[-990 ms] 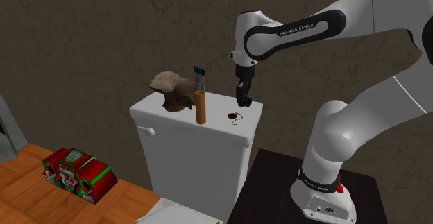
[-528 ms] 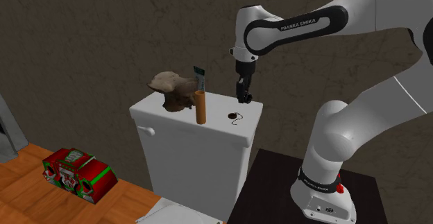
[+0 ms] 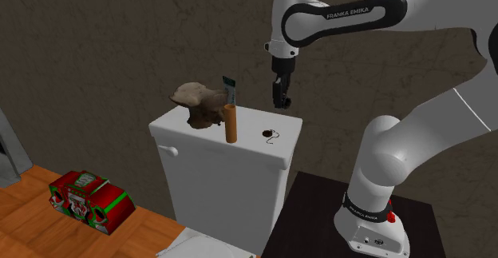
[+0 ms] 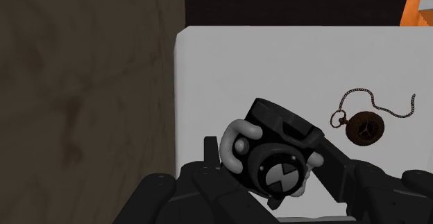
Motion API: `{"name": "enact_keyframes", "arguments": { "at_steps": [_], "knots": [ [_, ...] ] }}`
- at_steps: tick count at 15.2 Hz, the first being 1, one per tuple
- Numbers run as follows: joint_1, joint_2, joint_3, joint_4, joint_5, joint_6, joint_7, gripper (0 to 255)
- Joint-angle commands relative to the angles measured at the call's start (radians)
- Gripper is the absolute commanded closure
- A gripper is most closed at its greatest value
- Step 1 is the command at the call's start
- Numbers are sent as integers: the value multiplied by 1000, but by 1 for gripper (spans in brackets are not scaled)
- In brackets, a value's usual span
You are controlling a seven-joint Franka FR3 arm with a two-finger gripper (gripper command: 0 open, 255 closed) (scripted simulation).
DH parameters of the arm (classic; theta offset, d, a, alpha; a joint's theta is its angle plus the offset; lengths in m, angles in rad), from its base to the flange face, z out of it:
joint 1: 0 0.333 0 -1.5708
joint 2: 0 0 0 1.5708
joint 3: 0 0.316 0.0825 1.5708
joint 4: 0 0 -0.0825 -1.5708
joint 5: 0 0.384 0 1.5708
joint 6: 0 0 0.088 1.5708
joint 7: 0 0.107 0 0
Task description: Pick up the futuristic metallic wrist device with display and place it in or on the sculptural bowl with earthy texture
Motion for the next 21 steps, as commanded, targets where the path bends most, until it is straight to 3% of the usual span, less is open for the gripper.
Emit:
{"name": "enact_keyframes", "arguments": {
  "at_steps": [1,21],
  "knots": [
    [1,-1,4,27,3,-28,0,255],
    [10,53,20,334,20,-281,-11,255]
  ]
}}
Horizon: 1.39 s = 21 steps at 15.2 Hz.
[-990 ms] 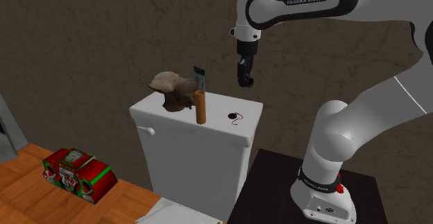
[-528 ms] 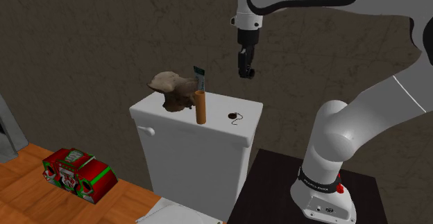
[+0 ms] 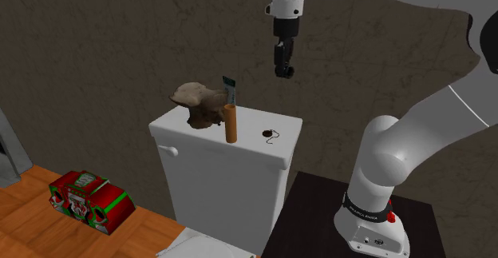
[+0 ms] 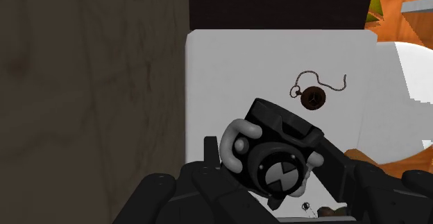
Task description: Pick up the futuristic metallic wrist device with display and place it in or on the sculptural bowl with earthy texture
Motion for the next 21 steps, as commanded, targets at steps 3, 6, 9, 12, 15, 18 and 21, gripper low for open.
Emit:
{"name": "enact_keyframes", "arguments": {
  "at_steps": [3,6,9,12,15,18,21],
  "knots": [
    [1,18,1,68,2,-50,-4,255],
    [2,35,3,122,4,-88,-6,255],
    [3,51,4,172,6,-121,-8,255],
    [20,135,36,229,31,-97,36,255],
    [34,224,66,298,51,-79,79,255],
    [48,318,94,379,66,-68,120,255],
    [62,418,121,474,76,-64,160,255]
  ]
}}
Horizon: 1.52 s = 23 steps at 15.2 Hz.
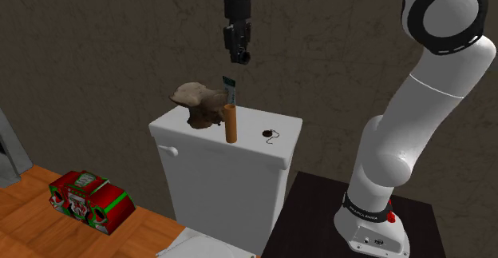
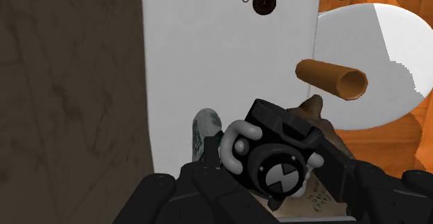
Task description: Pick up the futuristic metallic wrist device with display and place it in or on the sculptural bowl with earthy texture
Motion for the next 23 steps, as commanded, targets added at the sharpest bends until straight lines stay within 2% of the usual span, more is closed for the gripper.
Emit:
{"name": "enact_keyframes", "arguments": {
  "at_steps": [1,6,10,23],
  "knots": [
    [10,66,18,67,5,-2,28,255],
    [37,253,55,276,5,-25,92,255],
    [64,428,79,498,-6,-74,139,255],
    [61,348,77,215,0,129,140,255]
  ]
}}
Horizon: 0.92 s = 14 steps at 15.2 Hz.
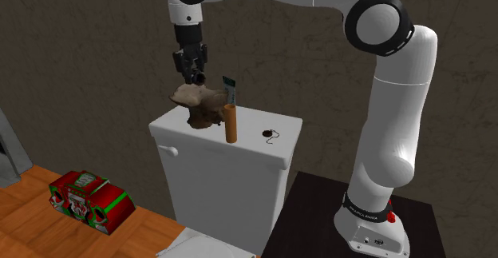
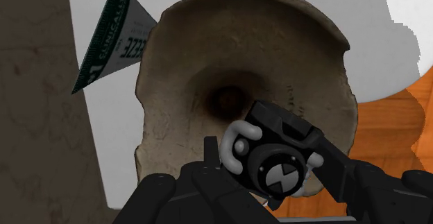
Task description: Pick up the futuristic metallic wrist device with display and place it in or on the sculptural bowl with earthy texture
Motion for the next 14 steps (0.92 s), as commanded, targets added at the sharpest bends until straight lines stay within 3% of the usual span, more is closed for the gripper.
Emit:
{"name": "enact_keyframes", "arguments": {
  "at_steps": [1,7,8,13,14],
  "knots": [
    [0,-7,0,-20,0,13,0,255],
    [0,-7,0,-19,0,13,0,255],
    [0,-7,0,-19,0,13,0,0],
    [0,-7,0,-19,0,13,0,0],
    [1,4,0,29,0,-24,0,0]
  ]
}}
